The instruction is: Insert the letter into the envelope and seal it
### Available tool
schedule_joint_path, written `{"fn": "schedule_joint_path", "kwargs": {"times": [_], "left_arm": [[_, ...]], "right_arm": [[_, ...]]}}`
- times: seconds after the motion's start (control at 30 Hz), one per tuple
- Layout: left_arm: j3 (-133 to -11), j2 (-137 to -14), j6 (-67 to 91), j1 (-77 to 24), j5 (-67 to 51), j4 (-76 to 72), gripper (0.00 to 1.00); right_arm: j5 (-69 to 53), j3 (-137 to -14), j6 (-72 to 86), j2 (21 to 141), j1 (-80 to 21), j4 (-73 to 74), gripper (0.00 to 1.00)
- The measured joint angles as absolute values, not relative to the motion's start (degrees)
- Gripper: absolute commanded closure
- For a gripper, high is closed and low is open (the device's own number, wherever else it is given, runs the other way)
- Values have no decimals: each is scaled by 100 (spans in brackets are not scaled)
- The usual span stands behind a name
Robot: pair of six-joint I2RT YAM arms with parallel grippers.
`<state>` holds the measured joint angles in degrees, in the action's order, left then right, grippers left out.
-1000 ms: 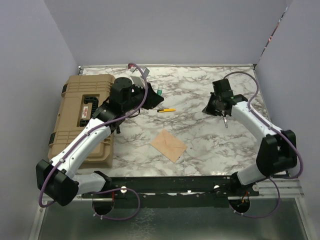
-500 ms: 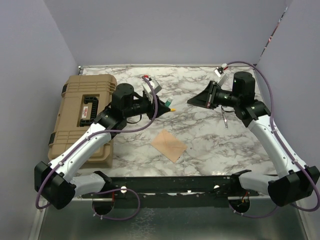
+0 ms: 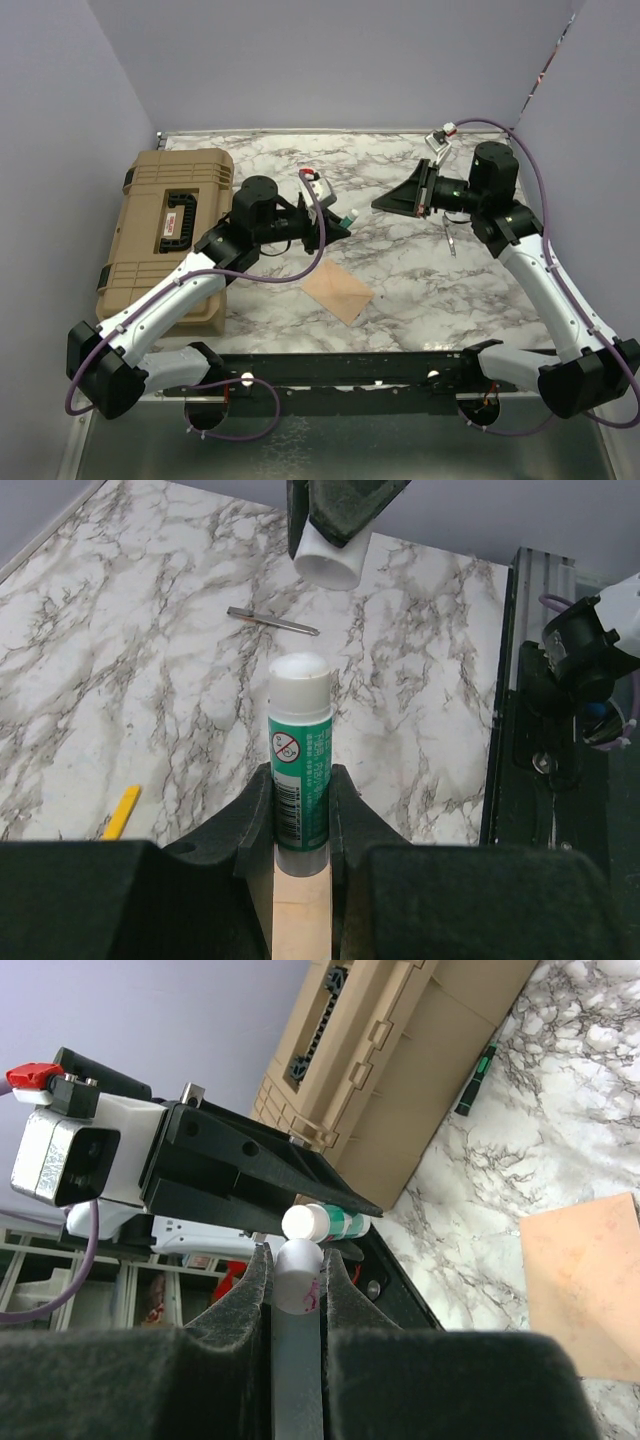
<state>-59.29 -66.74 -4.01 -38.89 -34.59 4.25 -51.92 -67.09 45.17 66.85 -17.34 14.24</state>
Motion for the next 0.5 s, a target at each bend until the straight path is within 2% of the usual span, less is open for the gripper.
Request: {"fn": "schedule_joint_path", "kwargs": {"times": [0.5], "left_arm": [[-5929,-6726,-410,-4045,-3511,281,100]], "right_arm": [[-5203,-6711,4517,6838,-1944,1422,100]]}}
